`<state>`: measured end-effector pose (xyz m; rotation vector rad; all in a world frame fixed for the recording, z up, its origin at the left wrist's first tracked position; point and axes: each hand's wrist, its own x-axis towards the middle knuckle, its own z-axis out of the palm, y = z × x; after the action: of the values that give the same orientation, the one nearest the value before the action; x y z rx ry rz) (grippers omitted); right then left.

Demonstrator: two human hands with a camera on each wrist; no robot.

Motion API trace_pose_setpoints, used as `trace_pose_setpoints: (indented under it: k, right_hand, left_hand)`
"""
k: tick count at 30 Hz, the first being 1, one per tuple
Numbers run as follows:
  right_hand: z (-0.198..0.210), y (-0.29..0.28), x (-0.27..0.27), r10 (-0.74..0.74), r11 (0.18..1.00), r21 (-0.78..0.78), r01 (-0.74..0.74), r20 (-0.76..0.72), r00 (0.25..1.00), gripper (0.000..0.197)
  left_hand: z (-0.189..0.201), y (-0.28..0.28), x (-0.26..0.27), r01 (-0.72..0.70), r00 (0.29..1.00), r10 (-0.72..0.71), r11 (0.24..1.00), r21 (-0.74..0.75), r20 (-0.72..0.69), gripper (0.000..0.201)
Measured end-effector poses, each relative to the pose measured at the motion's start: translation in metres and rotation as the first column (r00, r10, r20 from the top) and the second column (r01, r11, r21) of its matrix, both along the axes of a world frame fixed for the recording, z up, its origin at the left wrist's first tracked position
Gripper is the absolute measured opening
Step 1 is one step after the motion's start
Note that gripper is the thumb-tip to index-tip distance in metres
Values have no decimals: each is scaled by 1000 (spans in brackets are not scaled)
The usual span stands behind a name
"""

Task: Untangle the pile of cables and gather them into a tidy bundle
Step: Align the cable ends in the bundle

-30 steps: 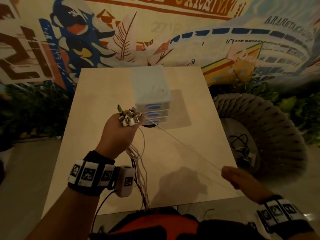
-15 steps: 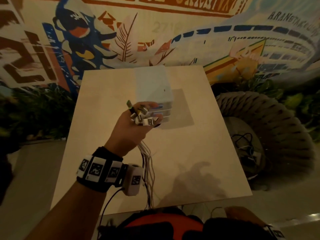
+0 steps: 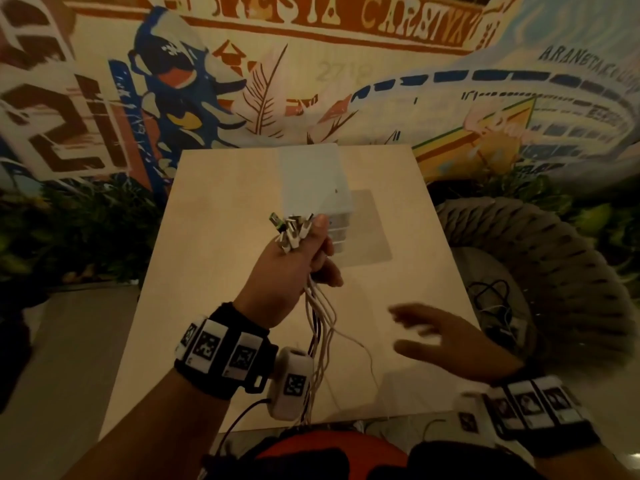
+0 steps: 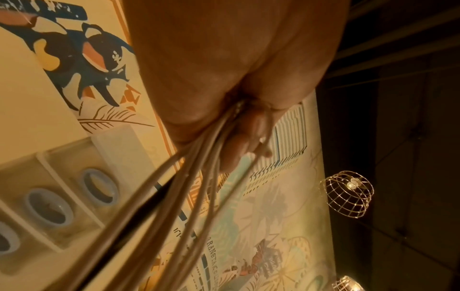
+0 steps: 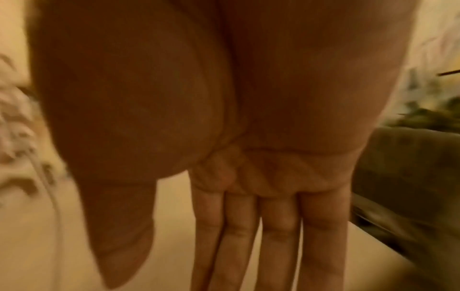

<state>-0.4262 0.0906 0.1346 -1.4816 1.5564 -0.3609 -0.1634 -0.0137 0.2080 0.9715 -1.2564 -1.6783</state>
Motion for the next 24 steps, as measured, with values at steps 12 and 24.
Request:
trace_pose_setpoints:
  k: [12, 24]
  right_hand:
    - [13, -57, 142, 28, 994, 64, -83, 605, 796, 48]
    - [140, -86, 61, 257, 819, -480, -314, -182, 949, 101]
  left_hand:
    - [17, 4, 8, -102, 974, 121, 989, -106, 193, 44]
    - [14, 12, -5, 17, 981, -7, 998, -53, 192, 46]
